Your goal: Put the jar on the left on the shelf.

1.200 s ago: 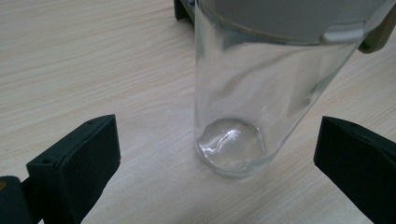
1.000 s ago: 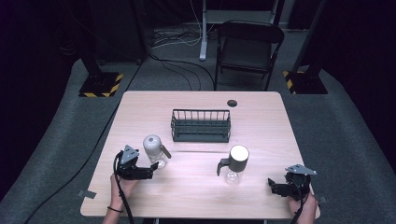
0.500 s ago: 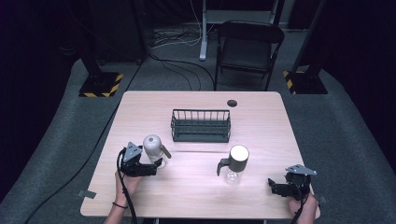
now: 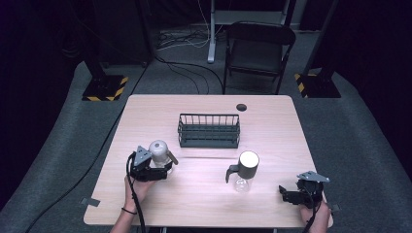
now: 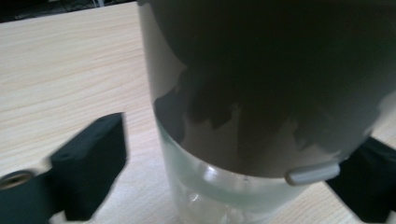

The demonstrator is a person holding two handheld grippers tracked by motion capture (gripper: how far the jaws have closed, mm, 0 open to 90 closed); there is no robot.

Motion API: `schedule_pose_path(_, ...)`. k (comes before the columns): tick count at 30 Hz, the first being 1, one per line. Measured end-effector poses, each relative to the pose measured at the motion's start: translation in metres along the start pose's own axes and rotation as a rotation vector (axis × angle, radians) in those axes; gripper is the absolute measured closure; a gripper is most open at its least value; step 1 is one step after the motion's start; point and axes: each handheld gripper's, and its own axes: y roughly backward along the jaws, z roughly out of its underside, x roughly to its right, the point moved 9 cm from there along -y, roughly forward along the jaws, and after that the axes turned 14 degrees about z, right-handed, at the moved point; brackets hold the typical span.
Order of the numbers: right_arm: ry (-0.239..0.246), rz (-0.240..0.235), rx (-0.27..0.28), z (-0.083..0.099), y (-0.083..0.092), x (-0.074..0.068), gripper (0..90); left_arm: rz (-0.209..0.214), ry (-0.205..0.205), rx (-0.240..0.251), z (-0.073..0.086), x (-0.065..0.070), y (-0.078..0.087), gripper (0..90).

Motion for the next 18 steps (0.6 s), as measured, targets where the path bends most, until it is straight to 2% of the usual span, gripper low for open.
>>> schedule_pose_path(2, 0.000, 0.000, 0.000, 0.0000, 0.0000, 0.0000, 0.0, 0.028, 0.002, 0.024, -0.0011, 0.0031, -0.0010, 18.4)
schedule_pose_path(6, 0.000, 0.000, 0.000, 0.0000, 0.0000, 0.0000, 0.0, 0.026, -0.019, 0.023, -0.0012, 0.0044, -0.0055, 29.6)
schedule_pose_path(12, -0.002, 0.001, 0.001, -0.0011, -0.0008, -0.0011, 0.0, 0.022, -0.034, 0.040, -0.0013, 0.0052, -0.0063, 30.6)
schedule_pose_path(18, 0.000, 0.001, 0.000, -0.0022, -0.0017, -0.0023, 0.0, 0.017, -0.044, 0.025, -0.0011, 0.0077, -0.0056, 30.8)
